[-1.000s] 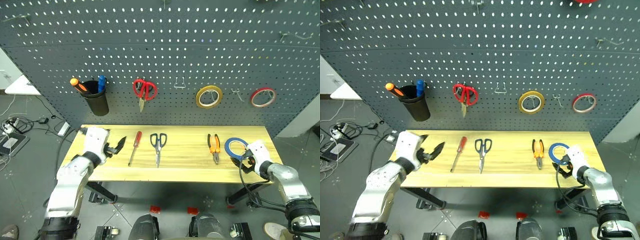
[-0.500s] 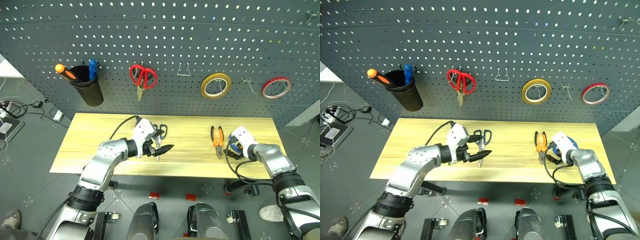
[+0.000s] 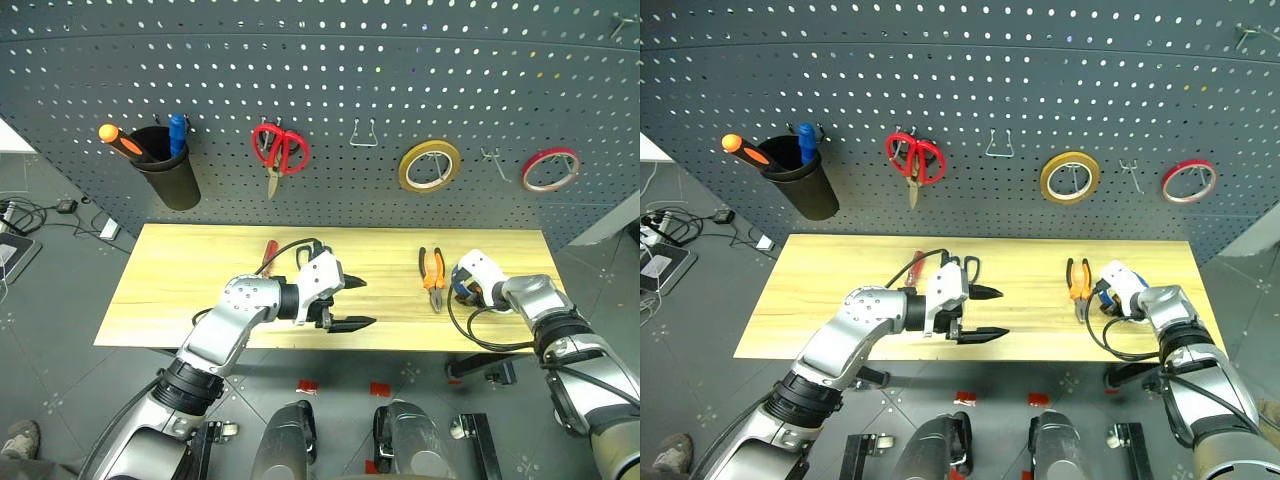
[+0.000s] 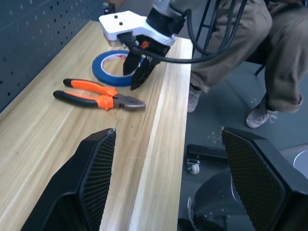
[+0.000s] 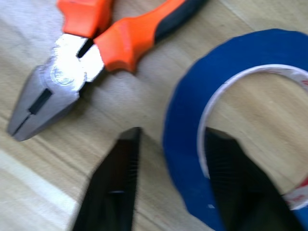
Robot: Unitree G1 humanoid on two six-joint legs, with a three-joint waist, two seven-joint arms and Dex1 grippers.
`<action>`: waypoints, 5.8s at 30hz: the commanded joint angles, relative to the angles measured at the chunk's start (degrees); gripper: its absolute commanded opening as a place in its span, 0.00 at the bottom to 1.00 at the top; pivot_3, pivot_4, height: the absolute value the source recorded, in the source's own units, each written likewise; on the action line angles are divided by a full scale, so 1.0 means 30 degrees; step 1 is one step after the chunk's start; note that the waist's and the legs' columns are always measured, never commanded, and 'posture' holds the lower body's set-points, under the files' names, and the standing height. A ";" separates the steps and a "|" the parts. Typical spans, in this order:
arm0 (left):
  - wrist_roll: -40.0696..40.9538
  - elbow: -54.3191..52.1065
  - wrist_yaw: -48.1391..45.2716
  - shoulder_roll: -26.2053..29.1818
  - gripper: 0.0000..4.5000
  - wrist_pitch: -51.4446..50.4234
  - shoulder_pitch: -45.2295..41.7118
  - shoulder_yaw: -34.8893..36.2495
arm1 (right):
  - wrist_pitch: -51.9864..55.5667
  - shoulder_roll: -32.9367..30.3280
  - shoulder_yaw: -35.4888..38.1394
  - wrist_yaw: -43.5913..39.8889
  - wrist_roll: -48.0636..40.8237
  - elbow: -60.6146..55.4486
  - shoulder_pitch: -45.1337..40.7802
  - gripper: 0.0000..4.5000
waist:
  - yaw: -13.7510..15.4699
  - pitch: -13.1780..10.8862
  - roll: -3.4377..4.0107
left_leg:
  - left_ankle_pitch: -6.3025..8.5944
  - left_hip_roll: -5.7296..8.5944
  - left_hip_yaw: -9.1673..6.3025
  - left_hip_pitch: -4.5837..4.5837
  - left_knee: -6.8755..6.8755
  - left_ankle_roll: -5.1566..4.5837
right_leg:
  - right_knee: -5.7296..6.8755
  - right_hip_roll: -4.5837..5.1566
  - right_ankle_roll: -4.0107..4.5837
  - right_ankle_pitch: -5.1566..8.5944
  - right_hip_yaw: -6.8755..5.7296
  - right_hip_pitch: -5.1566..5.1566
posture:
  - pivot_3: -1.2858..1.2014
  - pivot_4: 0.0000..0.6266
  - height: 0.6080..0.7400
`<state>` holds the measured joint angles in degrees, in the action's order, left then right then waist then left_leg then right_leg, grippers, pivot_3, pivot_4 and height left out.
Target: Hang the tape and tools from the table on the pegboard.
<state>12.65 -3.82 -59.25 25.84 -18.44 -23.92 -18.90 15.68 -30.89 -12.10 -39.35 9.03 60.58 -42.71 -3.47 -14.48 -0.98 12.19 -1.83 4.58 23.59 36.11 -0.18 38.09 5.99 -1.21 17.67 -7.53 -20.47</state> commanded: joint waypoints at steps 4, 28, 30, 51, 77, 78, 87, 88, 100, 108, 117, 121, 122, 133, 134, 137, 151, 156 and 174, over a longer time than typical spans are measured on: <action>0.0204 -0.0841 0.0734 -0.0753 0.82 -0.0025 0.0054 0.0317 | -0.1803 -0.0178 -0.0255 0.1952 0.1137 0.0792 0.0541 0.15 | 0.0027 -0.0062 -0.0109 | 0.0003 -0.0004 0.0018 -0.0050 0.0003 -0.0005 | -0.0004 0.0005 -0.0018 -0.0012 0.0026 0.0041 | 0.44 0.43 1.00; 0.2561 -0.1518 0.3980 -0.3588 0.82 -0.1791 -0.3711 0.3101 | -0.8683 -0.1294 0.4696 1.0827 0.2890 -1.7817 0.8546 0.15 | -0.0419 -0.0102 -0.0106 | -0.0020 0.0014 0.0141 0.0109 0.0043 -0.0055 | 0.0042 -0.0021 -0.0186 -0.0092 0.0207 -0.0233 | 0.41 0.37 1.00; 0.2557 -0.1312 0.4117 -0.3822 0.82 -0.1737 -0.3915 0.3127 | -0.9327 -0.1252 0.4465 1.0581 0.2702 -1.6034 0.7127 0.15 | -0.0454 -0.0099 -0.0104 | -0.0025 -0.0013 0.0146 0.0101 0.0041 -0.0050 | 0.0047 -0.0035 -0.0119 -0.0131 0.0197 -0.0222 | 0.41 0.37 1.00; 0.0227 -0.0623 0.1732 0.0702 0.82 0.0110 -0.0331 0.1908 | -0.2870 0.2379 0.4182 0.7107 -0.1221 -1.8259 0.9955 0.93 | -0.0566 -0.0106 -0.0081 | -0.0024 -0.0063 0.0219 0.0092 0.0010 -0.0046 | 0.0059 -0.0045 -0.0099 -0.0119 0.0228 -0.0257 | 0.42 0.42 1.00; -0.0663 -0.2405 0.1319 0.3621 0.82 0.2292 0.3597 0.2893 | 0.8717 0.7363 0.5884 1.2885 -0.2498 -0.9786 0.0847 1.00 | -0.0446 -0.1255 -0.0021 | -0.0036 -0.0152 0.0441 0.0240 0.0005 -0.0028 | 0.0267 -0.0056 0.0049 -0.0115 0.0363 -0.0610 | 0.45 0.58 1.00; -0.0678 -0.2422 0.1356 0.3571 0.82 0.2235 0.3593 0.2893 | 0.8721 0.7316 0.6045 1.2929 -0.2625 -0.8978 0.0463 1.00 | -0.0482 -0.1260 -0.0024 | -0.0036 -0.0153 0.0457 0.0237 0.0006 -0.0028 | 0.0269 -0.0057 0.0048 -0.0115 0.0376 -0.0613 | 0.45 0.57 1.00; -0.0635 -0.2482 0.1531 0.3292 0.82 0.2106 0.3692 0.3106 | 0.9980 0.6849 0.8666 1.3448 -0.4533 -0.3360 -0.2459 0.80 | -0.0470 -0.1266 -0.0036 | -0.0033 -0.0220 0.0606 0.0129 -0.0014 -0.0026 | 0.0289 -0.0129 0.0047 -0.0118 0.0537 -0.0613 | 0.45 0.56 1.00; -0.0651 -0.2453 0.1558 0.3283 0.82 0.2155 0.3697 0.3126 | 1.0162 0.6835 0.8987 1.3508 -0.4825 -0.3009 -0.2677 0.73 | -0.0466 -0.1265 -0.0039 | -0.0033 -0.0225 0.0606 0.0125 -0.0014 -0.0026 | 0.0291 -0.0133 0.0047 -0.0119 0.0541 -0.0611 | 0.45 0.56 1.00; 0.3549 -0.4750 0.3904 0.2097 0.82 -0.0110 0.4563 0.7626 | 0.9349 0.7230 0.1977 0.9636 -0.4193 -1.9931 0.3100 0.62 | -0.0581 -0.1262 -0.0047 | -0.0020 -0.0264 0.0649 0.0354 -0.0044 -0.0001 | 0.0302 -0.0192 0.0031 -0.0114 0.0637 -0.0899 | 0.45 0.52 1.00; 0.6276 -0.7347 0.6687 0.1681 0.82 -0.2568 0.5043 1.0431 | 0.4251 0.9462 0.0269 1.1047 -0.3238 -2.7288 0.4091 0.62 | -0.0470 -0.1254 -0.0061 | -0.0013 -0.0284 0.0647 0.0433 -0.0014 0.0015 | 0.0297 -0.0237 0.0005 -0.0132 0.0675 -0.0986 | 0.46 0.49 1.00; 0.6337 -0.7249 0.8626 0.1519 0.82 -0.3973 0.3991 0.9823 | -0.4043 1.0838 0.1083 1.2501 -0.1735 -1.9481 -0.3739 0.62 | -0.0451 -0.1254 -0.0063 | -0.0024 -0.0293 0.0646 0.0420 0.0069 0.0023 | 0.0323 -0.0259 0.0000 -0.0178 0.0684 -0.0973 | 0.47 0.49 1.00; 0.5666 -0.6698 0.8823 0.1427 0.82 -0.3886 0.2708 0.8948 | -0.6033 1.0972 0.1762 1.3225 -0.1552 -1.5667 -0.6525 0.62 | -0.0443 -0.1253 -0.0064 | -0.0025 -0.0290 0.0661 0.0424 0.0059 0.0024 | 0.0301 -0.0255 0.0004 -0.0179 0.0690 -0.0973 | 0.47 0.49 1.00; 0.5546 -0.6531 0.8875 0.1354 0.82 -0.3836 0.2373 0.8774 | -0.6629 1.0950 0.1866 1.3390 -0.1484 -1.4766 -0.7038 0.62 | -0.0433 -0.1254 -0.0065 | -0.0025 -0.0284 0.0666 0.0425 0.0058 0.0024 | 0.0300 -0.0251 0.0005 -0.0179 0.0692 -0.0973 | 0.47 0.49 1.00; 0.4854 -0.5403 0.8879 0.0765 0.82 -0.3444 0.0798 0.7815 | -1.1966 1.0383 0.2193 1.4769 -0.0291 -0.7420 -0.9326 0.62 | -0.0427 -0.1254 -0.0065 | -0.0025 -0.0291 0.0677 0.0425 0.0041 0.0023 | 0.0300 -0.0249 0.0007 -0.0180 0.0700 -0.0975 | 0.48 0.49 1.00; 0.4770 -0.5328 0.8859 0.0728 0.82 -0.3378 0.0761 0.7723 | -1.2228 1.0338 0.2129 1.4867 -0.0098 -0.7128 -0.9137 0.62 | -0.0426 -0.1254 -0.0065 | -0.0025 -0.0293 0.0675 0.0424 0.0043 0.0023 | 0.0303 -0.0249 0.0007 -0.0180 0.0699 -0.0975 | 0.48 0.49 1.00; 0.4657 -0.5214 0.8795 0.0649 0.82 -0.3234 0.0767 0.7618 | -1.2780 1.0265 0.2038 1.5141 0.0335 -0.6740 -0.8430 0.62 | -0.0411 -0.1254 -0.0065 | -0.0026 -0.0293 0.0675 0.0424 0.0058 0.0023 | 0.0316 -0.0249 0.0009 -0.0181 0.0701 -0.0975 | 0.48 0.49 1.00; 0.3067 -0.4164 0.9133 0.0258 0.82 -0.2106 0.1606 0.7195 | -0.9573 1.1309 0.2427 1.4566 -0.0474 -0.9057 -0.5152 0.62 | -0.0261 -0.1253 -0.0066 | -0.0026 -0.0292 0.0662 0.0423 0.0070 0.0023 | 0.0313 -0.0246 0.0009 -0.0181 0.0691 -0.0958 | 0.48 0.51 1.00; 0.2666 -0.3777 0.9622 -0.0010 0.82 -0.2291 0.1800 0.7211 | -0.6610 1.1447 0.2227 1.2530 -0.1459 -1.1270 -0.4038 0.62 | -0.0218 -0.1249 -0.0069 | -0.0025 -0.0296 0.0647 0.0411 0.0093 0.0022 | 0.0324 -0.0246 0.0010 -0.0182 0.0679 -0.0933 | 0.47 0.51 1.00; 0.0829 -0.3565 1.4344 -0.1924 0.99 -0.7683 0.3423 0.6588 | 0.4564 0.7769 0.0801 0.3608 -0.6870 -2.3911 0.3620 1.00 | -0.0038 -0.1244 -0.0081 | -0.0018 -0.0293 0.0643 0.0405 0.0095 0.0013 | 0.0317 -0.0247 0.0016 -0.0186 0.0690 -0.0929 | 0.47 0.53 1.00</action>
<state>16.12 -13.47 -19.12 21.01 -39.60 -14.10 1.29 25.49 -7.01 -8.25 -24.14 -7.28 -4.10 -32.93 -3.58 -18.21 -1.23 12.14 -2.71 6.51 24.81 36.40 -0.14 39.04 5.25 -1.16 17.12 -5.46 -23.26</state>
